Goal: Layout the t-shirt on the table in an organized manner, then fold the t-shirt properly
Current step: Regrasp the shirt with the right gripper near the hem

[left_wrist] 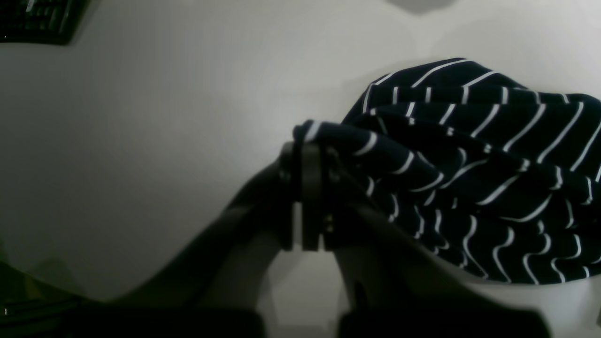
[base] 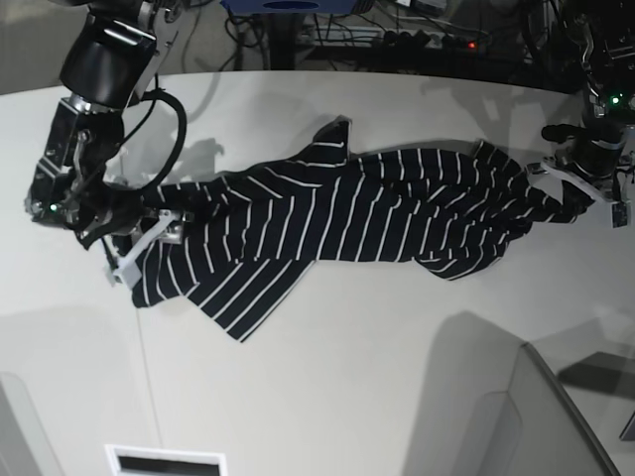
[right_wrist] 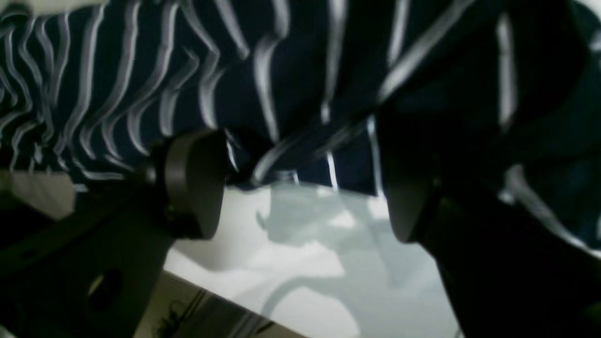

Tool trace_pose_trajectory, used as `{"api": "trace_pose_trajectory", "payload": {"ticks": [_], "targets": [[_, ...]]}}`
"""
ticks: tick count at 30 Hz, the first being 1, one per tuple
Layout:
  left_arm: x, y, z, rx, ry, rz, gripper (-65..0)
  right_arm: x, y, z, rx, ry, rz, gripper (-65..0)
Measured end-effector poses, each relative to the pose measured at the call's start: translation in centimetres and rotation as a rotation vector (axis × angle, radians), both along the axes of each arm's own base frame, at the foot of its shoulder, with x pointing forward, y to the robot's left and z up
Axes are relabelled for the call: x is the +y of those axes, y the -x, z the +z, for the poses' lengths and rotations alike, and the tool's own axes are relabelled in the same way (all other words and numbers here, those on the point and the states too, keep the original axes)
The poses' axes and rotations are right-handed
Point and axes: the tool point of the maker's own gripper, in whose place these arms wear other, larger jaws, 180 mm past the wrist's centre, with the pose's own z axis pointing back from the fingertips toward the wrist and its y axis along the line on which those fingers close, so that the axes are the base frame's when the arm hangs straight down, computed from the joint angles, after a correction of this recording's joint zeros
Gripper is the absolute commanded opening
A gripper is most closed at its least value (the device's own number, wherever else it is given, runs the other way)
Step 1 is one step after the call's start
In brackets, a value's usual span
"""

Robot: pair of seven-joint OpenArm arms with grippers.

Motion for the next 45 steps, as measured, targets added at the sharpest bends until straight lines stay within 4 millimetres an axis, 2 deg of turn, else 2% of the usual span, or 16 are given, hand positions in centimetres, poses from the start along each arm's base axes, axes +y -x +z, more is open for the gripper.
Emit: {"api": "trace_pose_trajectory", "payload": {"ticks": [2,6,8,11,13,17,21,26,29,34,39,42,45], "targets": [[0.0,0.0,0.0,-0.001,0.000,0.000,-65.0,0.0,0.0,0.0,-0.004,-0.001,-0.004,-24.5],[0.0,0.0,0.0,-0.001,0.000,0.000,-65.0,0.1,-0.6,0.1,-0.024,-0.006,-0.012,-53.6],[0.0,0.0,0.0,-0.001,0.000,0.000,-65.0,0.1,-0.4,0.1,-0.017,-0.008,-0.010,-64.8],[0.0,0.0,0.0,0.000,0.000,0.000,-65.0,-0.2,0.1,0.2,0.000,0.006,-0.002,-63.9],[0.0,0.0,0.0,-0.001,0.000,0.000,-65.0,-1.0,0.7,1.0,0.013,0.041,0.013,-64.5],[0.0,0.1,0.0,0.000,0.000,-0.001,-65.0,-4.3,1.7,4.5,-0.043,0.176,0.010,-64.5],[0.1,0.1,0.1,-0.002,-0.002,0.003,-65.0,-5.8,3.2,7.3,-0.068,0.271,0.016,-64.5],[-0.1,0.0,0.5,-0.010,-0.004,-0.003,-65.0,-7.1,4.4,8.8,-0.088,0.345,0.017,-64.5],[-0.4,-0.4,1.5,-0.036,-0.014,-0.016,-65.0,-8.1,4.3,9.4,-0.103,0.386,0.026,-64.5],[-0.7,-1.8,2.7,-0.076,-0.015,-0.029,-65.0,-9.1,2.7,10.8,-0.144,0.418,0.028,-64.5],[-0.8,-3.9,4.4,-0.144,-0.018,-0.030,-65.0,-9.9,-0.9,12.8,-0.213,0.438,0.034,-64.5],[-0.6,-4.4,4.5,-0.130,-0.013,-0.020,-65.0,-9.2,-3.1,12.1,-0.202,0.425,0.095,-64.5],[-0.6,-4.9,4.6,-0.109,-0.003,-0.010,-65.0,-7.3,-5.6,10.7,-0.212,0.368,0.139,-64.5]]}}
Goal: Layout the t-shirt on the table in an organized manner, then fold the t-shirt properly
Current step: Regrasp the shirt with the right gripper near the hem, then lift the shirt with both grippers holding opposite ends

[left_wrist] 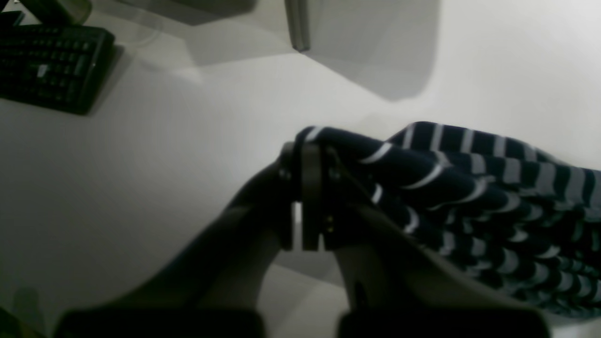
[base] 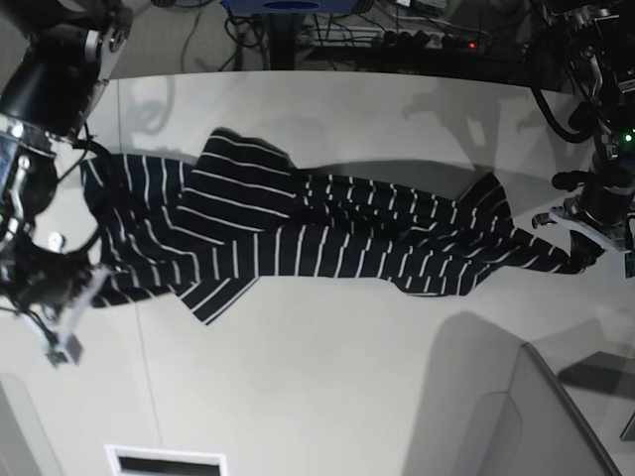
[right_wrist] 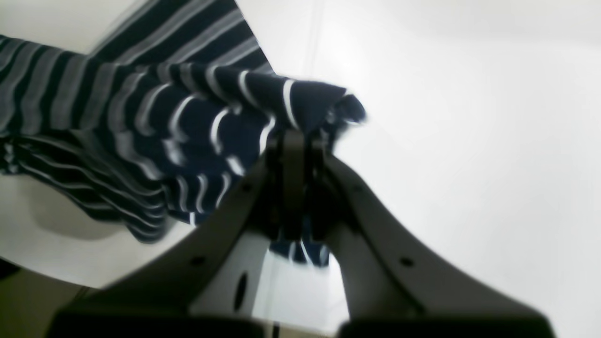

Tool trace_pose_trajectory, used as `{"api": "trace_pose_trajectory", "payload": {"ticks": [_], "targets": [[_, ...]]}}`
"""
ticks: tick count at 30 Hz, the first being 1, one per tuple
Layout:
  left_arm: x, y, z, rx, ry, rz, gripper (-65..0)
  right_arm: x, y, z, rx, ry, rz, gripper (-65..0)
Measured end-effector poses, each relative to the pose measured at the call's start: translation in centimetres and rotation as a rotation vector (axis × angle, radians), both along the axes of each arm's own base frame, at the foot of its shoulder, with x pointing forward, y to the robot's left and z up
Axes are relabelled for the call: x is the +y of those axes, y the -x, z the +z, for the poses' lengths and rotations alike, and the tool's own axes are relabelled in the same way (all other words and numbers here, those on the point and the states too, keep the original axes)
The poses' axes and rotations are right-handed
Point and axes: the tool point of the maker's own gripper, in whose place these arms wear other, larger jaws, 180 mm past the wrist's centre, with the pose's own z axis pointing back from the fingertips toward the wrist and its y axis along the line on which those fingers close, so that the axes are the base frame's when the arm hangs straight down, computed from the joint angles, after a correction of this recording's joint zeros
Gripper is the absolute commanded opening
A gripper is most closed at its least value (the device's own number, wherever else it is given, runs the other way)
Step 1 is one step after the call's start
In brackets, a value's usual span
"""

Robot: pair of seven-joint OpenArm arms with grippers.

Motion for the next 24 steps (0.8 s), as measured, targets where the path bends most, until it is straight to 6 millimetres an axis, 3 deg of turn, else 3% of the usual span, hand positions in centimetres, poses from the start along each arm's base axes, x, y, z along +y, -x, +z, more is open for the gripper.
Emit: {"api": "trace_pose_trajectory", "payload": {"ticks": [4,10,13,21,22,24], "targets": [[-0.4,0.4,-0.8,0.035,0.002,-0.007,-65.0,2.5,-2.9,-2.3,0.014,-0.094,0.044,-64.5],[-1.7,1.4,-4.1,0.118,0.044,-0.035,-65.0,5.0,-5.1,-5.2,0.061,-0.172,0.074,-64.5],[-1.5,2.7,-5.5,0.173,0.046,-0.026,-65.0,5.6,-5.6,-5.4,0.058,-0.192,0.078,-64.5],[-1.1,2.6,-5.3,0.163,0.038,-0.023,-65.0,5.4,-5.8,-5.1,0.044,-0.183,0.077,-63.6],[-0.9,2.7,-5.3,0.168,0.024,-0.020,-65.0,5.4,-5.8,-5.2,0.044,-0.187,0.077,-60.8],[-0.8,2.9,-5.6,0.186,-0.015,-0.019,-65.0,5.4,-5.6,-5.5,0.055,-0.186,0.076,-48.9]]}}
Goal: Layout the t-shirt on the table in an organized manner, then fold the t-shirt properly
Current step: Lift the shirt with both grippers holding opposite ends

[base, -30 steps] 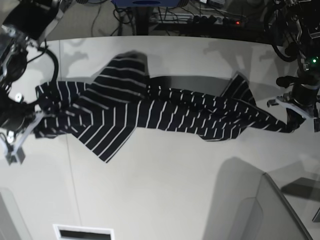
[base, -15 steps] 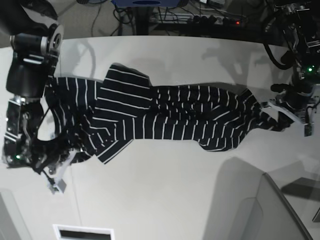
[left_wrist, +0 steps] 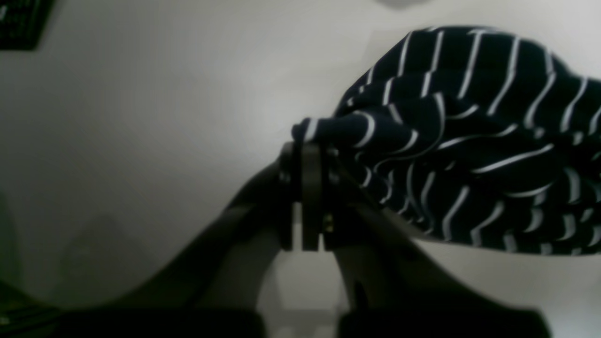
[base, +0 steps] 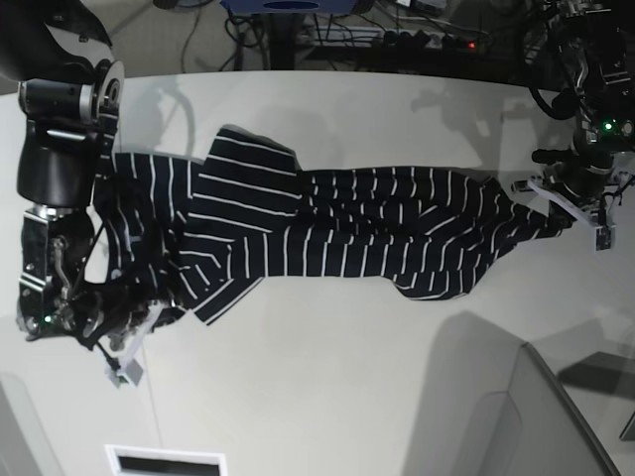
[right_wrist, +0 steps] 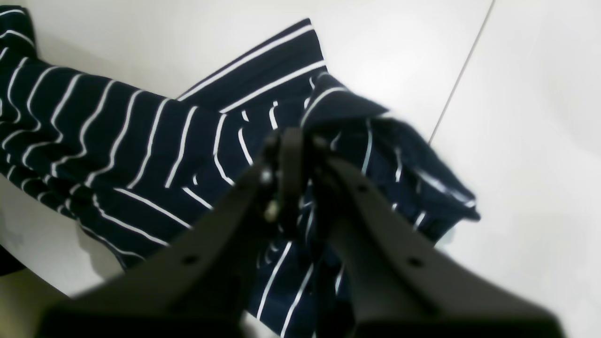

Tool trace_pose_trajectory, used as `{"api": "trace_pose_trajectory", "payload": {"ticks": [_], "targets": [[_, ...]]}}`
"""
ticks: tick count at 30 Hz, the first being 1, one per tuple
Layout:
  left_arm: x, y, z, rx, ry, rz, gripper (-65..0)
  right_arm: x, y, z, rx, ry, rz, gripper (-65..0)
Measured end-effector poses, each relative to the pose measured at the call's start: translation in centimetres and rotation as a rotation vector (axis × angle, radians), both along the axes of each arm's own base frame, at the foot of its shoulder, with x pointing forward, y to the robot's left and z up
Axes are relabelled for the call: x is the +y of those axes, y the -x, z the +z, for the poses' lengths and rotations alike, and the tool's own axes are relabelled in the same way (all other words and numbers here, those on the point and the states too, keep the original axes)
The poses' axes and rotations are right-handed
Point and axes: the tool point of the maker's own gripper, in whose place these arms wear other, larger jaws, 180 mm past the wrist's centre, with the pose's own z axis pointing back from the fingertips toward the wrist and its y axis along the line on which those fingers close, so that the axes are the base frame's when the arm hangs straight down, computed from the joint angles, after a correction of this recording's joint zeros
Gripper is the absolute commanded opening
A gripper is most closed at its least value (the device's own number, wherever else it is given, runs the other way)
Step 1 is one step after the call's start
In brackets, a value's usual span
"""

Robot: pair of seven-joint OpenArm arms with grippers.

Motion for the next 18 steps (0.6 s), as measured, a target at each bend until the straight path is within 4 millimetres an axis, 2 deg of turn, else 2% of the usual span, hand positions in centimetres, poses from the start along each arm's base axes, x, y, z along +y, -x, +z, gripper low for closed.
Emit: {"api": "trace_pose_trajectory", "payload": {"ticks": [3,4,5,7,10,15,16,18], "targets": [[-0.1,0.8,-1.0,0.035,-0.060,0.026,-65.0,-0.2,0.6,0.0,-0.012,0.009,-0.005,-24.2],[-0.2,1.2,-1.5,0.057,-0.073,0.023,-65.0,-0.1,1.1,0.4,-0.037,0.009,-0.007,-17.4],[-0.4,1.4,-1.7,0.067,-0.084,0.018,-65.0,-0.4,1.8,0.8,-0.063,0.021,-0.007,-14.9],[-0.1,1.6,-1.9,0.081,-0.121,0.024,-65.0,-0.8,4.2,1.4,-0.095,0.069,0.013,-16.2],[0.3,1.6,-1.7,0.079,-0.135,0.029,-65.0,-0.9,9.7,0.3,-0.029,0.133,0.043,-20.0],[0.3,1.3,-1.2,0.068,-0.143,0.025,-65.0,2.7,17.0,-3.0,0.073,0.057,0.074,-21.2],[0.4,1.2,-1.1,0.066,-0.147,0.024,-65.0,3.3,17.9,-3.7,0.095,0.060,0.098,-21.2],[0.5,1.1,-1.0,0.065,-0.152,0.025,-65.0,4.4,18.3,-4.4,0.101,0.034,0.112,-21.0]]}}
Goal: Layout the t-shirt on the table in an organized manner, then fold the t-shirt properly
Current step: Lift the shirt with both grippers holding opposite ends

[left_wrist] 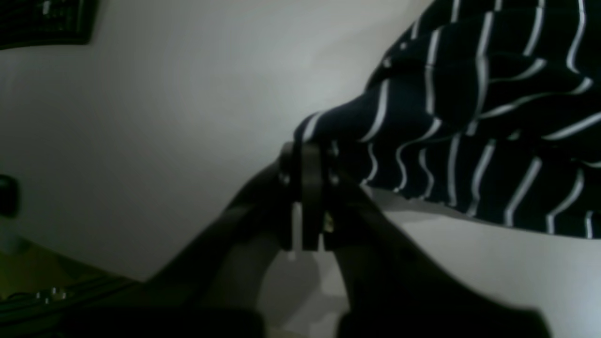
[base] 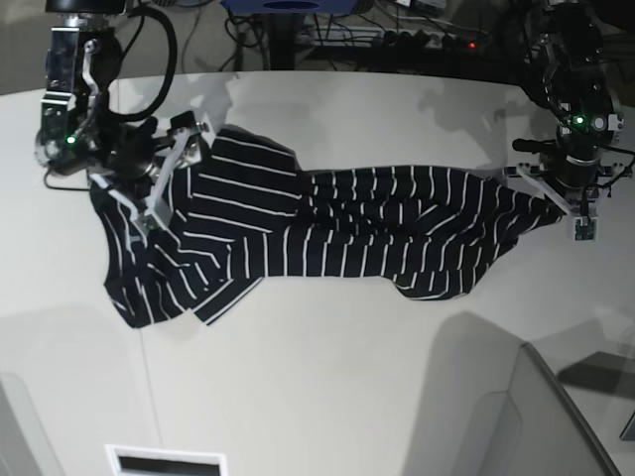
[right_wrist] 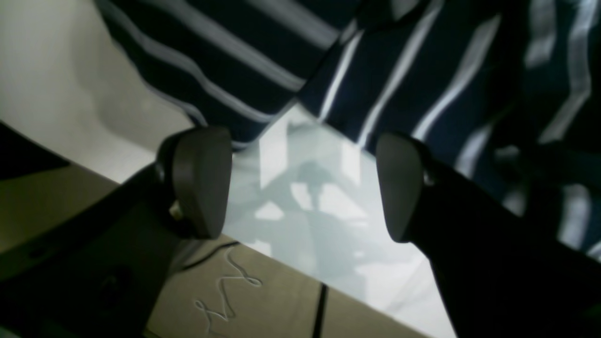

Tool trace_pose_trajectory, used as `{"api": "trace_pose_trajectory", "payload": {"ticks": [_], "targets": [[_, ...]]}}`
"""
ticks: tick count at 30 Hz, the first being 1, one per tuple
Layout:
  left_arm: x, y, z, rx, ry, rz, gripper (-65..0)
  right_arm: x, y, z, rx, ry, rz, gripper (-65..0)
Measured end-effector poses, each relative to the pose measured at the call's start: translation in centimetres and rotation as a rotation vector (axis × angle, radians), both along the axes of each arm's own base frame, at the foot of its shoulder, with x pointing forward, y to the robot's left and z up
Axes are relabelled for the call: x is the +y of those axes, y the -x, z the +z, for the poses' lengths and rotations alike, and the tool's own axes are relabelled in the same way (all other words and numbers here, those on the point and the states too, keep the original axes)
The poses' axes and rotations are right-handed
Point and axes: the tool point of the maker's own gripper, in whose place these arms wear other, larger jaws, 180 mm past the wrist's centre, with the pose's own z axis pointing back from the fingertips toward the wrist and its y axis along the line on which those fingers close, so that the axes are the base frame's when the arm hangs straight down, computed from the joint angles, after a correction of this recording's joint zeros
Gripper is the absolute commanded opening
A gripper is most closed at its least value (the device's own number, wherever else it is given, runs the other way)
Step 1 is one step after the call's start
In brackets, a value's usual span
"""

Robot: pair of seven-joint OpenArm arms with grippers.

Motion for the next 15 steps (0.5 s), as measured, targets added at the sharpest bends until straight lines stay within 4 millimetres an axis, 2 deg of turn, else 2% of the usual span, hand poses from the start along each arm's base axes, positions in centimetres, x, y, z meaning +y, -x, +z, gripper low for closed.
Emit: {"api": "trace_pose_trajectory", "payload": {"ticks": [5,8,11,15], "targets": [[0.0,0.0,0.0,0.000,0.000,0.000,-65.0,2.5,1.9,-2.6,0.076,-0.054,0.040,-21.0],[0.0,0.0,0.0,0.000,0.001,-0.001,-65.0,2.7,2.6,-3.5,0.108,-0.060,0.038,-21.0],[0.0,0.0,0.0,0.001,0.001,0.000,-65.0,3.1,2.4,-3.7,0.109,-0.076,0.033,-21.3],[0.0,0.1,-0.1,0.002,0.001,-0.001,-65.0,4.7,2.3,-3.6,0.110,-0.112,0.027,-21.8]]}}
